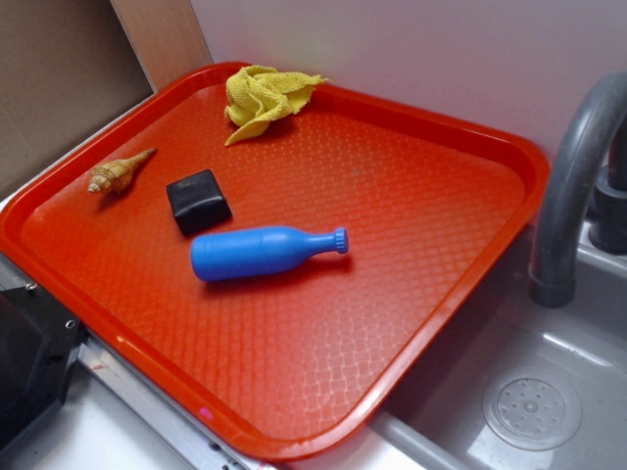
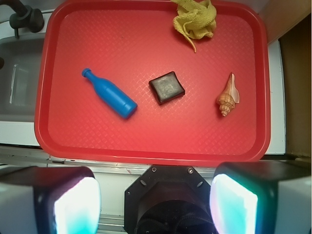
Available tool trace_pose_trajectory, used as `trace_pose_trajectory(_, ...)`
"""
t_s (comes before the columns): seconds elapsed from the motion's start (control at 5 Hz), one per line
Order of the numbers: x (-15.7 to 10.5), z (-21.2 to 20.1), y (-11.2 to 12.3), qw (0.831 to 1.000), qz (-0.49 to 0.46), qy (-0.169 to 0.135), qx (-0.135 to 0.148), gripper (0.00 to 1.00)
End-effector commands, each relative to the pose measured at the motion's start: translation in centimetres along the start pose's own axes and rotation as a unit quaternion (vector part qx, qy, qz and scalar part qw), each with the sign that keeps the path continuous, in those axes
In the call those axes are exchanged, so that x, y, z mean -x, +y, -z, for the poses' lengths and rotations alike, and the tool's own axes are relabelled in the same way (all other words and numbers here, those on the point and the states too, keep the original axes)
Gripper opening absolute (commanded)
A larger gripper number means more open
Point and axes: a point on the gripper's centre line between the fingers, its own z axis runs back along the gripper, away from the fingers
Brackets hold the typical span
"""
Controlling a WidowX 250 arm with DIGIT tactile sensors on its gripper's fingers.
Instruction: Grab the blue bottle.
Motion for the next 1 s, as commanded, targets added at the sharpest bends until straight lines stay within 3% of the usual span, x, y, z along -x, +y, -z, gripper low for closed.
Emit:
trace_pose_trajectory(0.0, 0.0, 0.0, 0.0, 1.0, 0.0, 0.0, 0.0, 1.0)
trace_pose_trajectory(0.4, -0.7, 0.6, -0.1, 1.0, 0.008, -0.012, -0.011, 1.0)
trace_pose_trajectory(0.6, -2.7, 3.4, -0.7, 0.992, 0.109, -0.064, 0.009, 1.0)
trace_pose_trajectory(0.8, -5.4, 7.4, -2.7, 0.968, 0.234, -0.09, 0.009, 1.0)
